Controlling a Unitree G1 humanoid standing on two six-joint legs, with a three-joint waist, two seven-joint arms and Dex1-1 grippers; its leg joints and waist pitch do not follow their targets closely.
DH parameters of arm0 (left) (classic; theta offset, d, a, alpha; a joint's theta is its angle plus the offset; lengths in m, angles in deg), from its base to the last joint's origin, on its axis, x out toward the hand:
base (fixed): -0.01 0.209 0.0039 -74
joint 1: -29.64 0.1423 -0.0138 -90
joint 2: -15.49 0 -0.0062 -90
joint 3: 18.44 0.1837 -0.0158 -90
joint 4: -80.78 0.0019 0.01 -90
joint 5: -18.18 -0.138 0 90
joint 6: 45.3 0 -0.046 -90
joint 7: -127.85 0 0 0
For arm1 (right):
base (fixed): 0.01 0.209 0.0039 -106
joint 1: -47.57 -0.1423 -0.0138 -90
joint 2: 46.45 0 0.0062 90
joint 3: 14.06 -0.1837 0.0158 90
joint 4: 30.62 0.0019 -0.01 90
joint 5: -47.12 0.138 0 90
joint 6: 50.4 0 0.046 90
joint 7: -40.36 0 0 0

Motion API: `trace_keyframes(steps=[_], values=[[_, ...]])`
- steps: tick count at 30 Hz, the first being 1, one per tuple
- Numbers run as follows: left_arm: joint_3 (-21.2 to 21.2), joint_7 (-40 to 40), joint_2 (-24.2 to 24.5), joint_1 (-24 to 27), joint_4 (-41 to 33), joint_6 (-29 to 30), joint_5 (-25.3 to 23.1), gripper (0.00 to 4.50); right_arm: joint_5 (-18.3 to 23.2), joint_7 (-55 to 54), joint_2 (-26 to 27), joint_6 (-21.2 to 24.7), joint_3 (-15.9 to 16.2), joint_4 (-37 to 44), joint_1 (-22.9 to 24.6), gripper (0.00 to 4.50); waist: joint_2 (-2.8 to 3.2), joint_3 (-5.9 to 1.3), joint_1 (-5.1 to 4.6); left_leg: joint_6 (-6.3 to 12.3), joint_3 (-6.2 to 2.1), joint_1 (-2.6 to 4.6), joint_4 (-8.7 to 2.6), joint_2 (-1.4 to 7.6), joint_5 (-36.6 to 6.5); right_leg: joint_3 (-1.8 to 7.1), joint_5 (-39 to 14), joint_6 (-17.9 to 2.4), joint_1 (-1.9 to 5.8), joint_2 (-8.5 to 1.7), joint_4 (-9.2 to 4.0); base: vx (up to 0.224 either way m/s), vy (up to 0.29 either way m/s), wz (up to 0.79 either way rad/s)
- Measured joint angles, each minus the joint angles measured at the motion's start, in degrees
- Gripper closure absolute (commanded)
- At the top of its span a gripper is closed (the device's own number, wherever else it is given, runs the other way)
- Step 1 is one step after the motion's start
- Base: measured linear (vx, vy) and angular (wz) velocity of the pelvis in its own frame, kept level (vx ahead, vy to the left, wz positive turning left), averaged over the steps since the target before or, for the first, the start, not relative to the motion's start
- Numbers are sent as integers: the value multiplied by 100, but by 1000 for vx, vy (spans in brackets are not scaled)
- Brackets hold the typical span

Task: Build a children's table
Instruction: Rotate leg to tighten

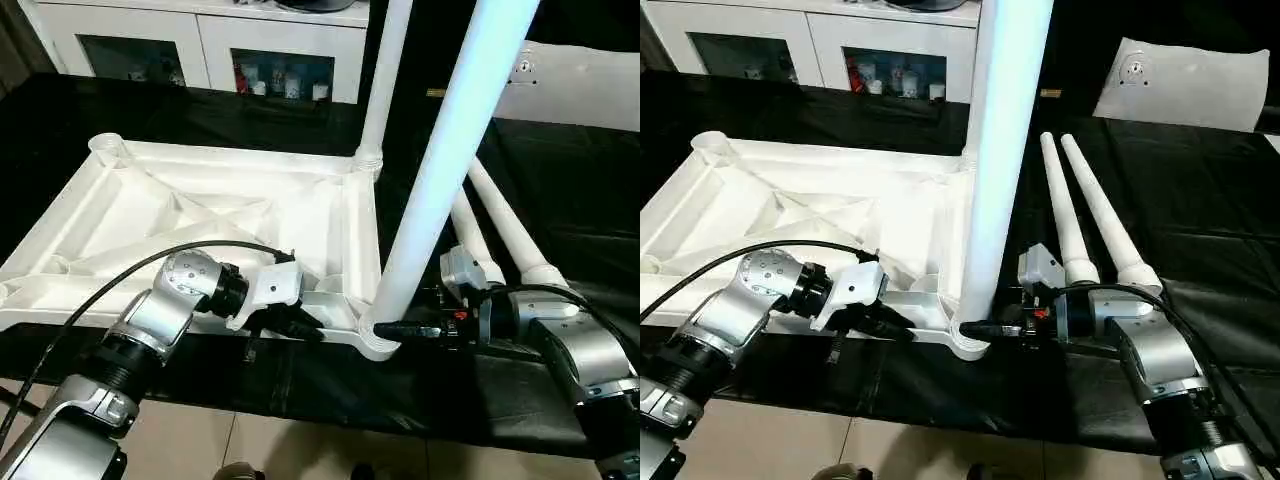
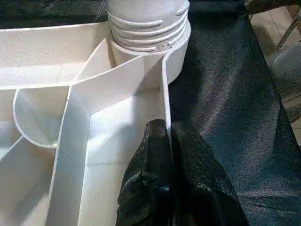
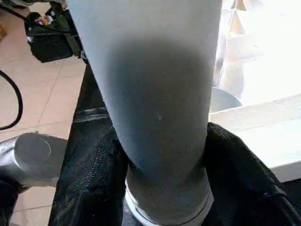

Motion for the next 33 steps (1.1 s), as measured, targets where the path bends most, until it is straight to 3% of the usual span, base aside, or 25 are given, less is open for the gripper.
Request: trace_keyframes(steps=[7, 10, 14, 17, 21, 23, 24, 26, 27, 28, 29, 30, 31, 32, 33], values=[[-11, 27, -44, -7, 36, 28, 0, 450, 18, -83, 17, 23, -34, 108, 130, 251, 0, 0, 27, 0, 0, 4, 0, 0, 0, 0, -1, 1, 5, 0, -1, 0, 0, 0], [-106, 350, -225, -11, 25, 472, -14, 450, 11, -695, 351, 184, -257, 302, 397, 251, -5, -5, 41, -1, 0, 28, -1, 0, 1, 1, -9, 14, 25, 0, -2, 0, 0, 0], [-430, 1369, -672, -44, 43, 1333, -253, 450, -242, -2357, 1214, 406, -678, 192, 406, 251, -4, 0, -107, -17, 1, 91, 17, -6, 13, 6, -17, 28, 61, -2, -6, 0, 0, 0], [-610, 2241, -1208, -101, 81, 1983, -308, 450, -477, -3600, 1748, 596, -917, -57, 124, 251, 7, 8, -302, -17, -19, 95, 39, -17, 12, -18, -28, 45, 65, -14, -65, -17, 15, -5], [-793, 3036, -1603, -192, 150, 2450, -323, 450, -700, -4669, 2238, 747, -1063, -319, -204, 251, 78, 58, -529, -12, -127, 96, 18, -8, 9, -240, -36, 55, 182, -48, -323, -43, 53, -9], [-911, 3357, -1763, -232, 176, 2635, -356, 450, -853, -5129, 2483, 844, -1132, -419, -387, 251, 122, 99, -625, -11, -175, 96, 14, -3, 7, -411, -49, 59, 249, -110, -413, -37, 55, -6], [-954, 3487, -1847, -259, 176, 2739, -369, 450, -919, -5333, 2558, 911, -1137, -438, -465, 251, 143, 122, -646, -11, -180, 87, 6, 5, 7, -464, -97, 58, 266, -145, -387, -73, 31, 0], [-982, 3564, -1921, -264, 150, 2841, -390, 450, -992, -5464, 2613, 937, -1148, -427, -479, 251, 72, 170, -610, -12, -108, 130, -11, -35, 7, -351, -246, 23, 222, -188, -105, -67, 7, 8], [-982, 3567, -1944, -259, 144, 2863, -408, 450, -1028, -5463, 2612, 934, -1149, -415, -461, 216, -21, 178, -595, -15, -51, 232, -13, -78, -7, -233, -246, 43, 149, -187, -55, 54, -59, 20], [-975, 3566, -1943, -257, 126, 2860, -408, 450, -1037, -5463, 2611, 917, -1148, -397, -454, 182, -34, 186, -570, -2, -34, 247, 28, -97, -57, -272, -249, 50, 144, -205, -83, 54, -59, 20], [-974, 3567, -1942, -256, 100, 2859, -408, 450, -1031, -5460, 2614, 883, -1148, -383, -456, 182, -10, 194, -516, 66, -53, 218, 56, -93, -120, -350, -250, 52, 143, -220, -136, 79, -33, -14], [-975, 3579, -1921, -257, 30, 2857, -411, 450, -1020, -5450, 2648, 843, -1144, -328, -446, 179, 87, 193, -477, 70, -172, 116, 36, -62, -127, -520, -250, 54, 186, -218, -237, 78, 37, -40], [-972, 3578, -1884, -256, 3, 2847, -409, 450, -1003, -5438, 2673, 822, -1140, -287, -400, 169, 110, 199, -482, 66, -233, 88, 29, -27, -126, -610, -249, 55, 200, -216, -304, 78, 37, -40], [-966, 3577, -1839, -256, -31, 2846, -411, 450, -978, -5417, 2676, 808, -1137, -262, -367, 152, 138, 204, -502, 40, -281, 67, 31, -5, -111, -655, -251, 58, 223, -196, -355, 80, 52, -27], [-949, 3572, -1766, -256, -58, 2838, -411, 450, -952, -5324, 2676, 773, -1119, -235, -300, 134, 141, 215, -536, 38, -282, 68, 31, 0, -110, -626, -249, 56, 230, -182, -351, 0, 0, 0]])
